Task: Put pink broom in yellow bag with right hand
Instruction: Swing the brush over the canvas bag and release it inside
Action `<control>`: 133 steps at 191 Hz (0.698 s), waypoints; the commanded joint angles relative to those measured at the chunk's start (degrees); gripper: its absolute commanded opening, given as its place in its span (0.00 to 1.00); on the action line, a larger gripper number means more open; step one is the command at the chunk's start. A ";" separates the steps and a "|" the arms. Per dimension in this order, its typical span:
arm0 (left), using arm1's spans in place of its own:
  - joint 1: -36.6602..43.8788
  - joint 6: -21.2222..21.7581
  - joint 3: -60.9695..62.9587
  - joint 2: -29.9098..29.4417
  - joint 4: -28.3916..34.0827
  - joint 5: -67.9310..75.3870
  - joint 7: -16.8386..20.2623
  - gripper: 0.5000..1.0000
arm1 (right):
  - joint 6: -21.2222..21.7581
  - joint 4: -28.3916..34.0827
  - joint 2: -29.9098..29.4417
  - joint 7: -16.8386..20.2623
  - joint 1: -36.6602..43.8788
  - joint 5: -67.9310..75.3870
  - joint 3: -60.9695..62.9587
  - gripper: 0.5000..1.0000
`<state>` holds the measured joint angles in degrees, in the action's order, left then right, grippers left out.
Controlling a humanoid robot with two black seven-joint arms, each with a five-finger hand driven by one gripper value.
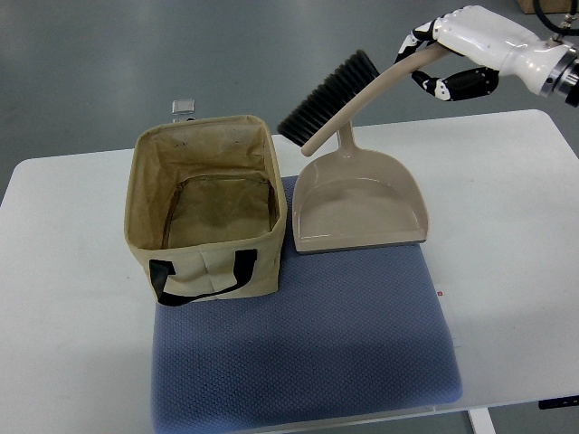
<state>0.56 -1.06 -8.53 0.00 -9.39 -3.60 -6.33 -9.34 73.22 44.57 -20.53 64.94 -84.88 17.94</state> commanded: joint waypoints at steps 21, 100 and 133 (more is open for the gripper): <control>-0.03 0.00 0.00 0.00 -0.02 0.00 0.00 1.00 | -0.24 -1.33 -9.24 0.93 0.71 -0.99 -0.01 0.00; -0.03 0.00 0.00 0.00 -0.02 0.00 0.00 1.00 | -2.87 -3.26 -15.57 1.37 -2.01 -3.19 -0.01 0.41; -0.03 0.00 0.00 0.00 -0.02 0.00 0.00 1.00 | -3.49 -3.61 -15.48 1.28 -2.98 -3.10 0.08 0.83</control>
<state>0.54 -1.06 -8.52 0.00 -9.39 -3.60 -6.33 -12.62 69.77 29.07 -19.14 62.36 -88.06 17.92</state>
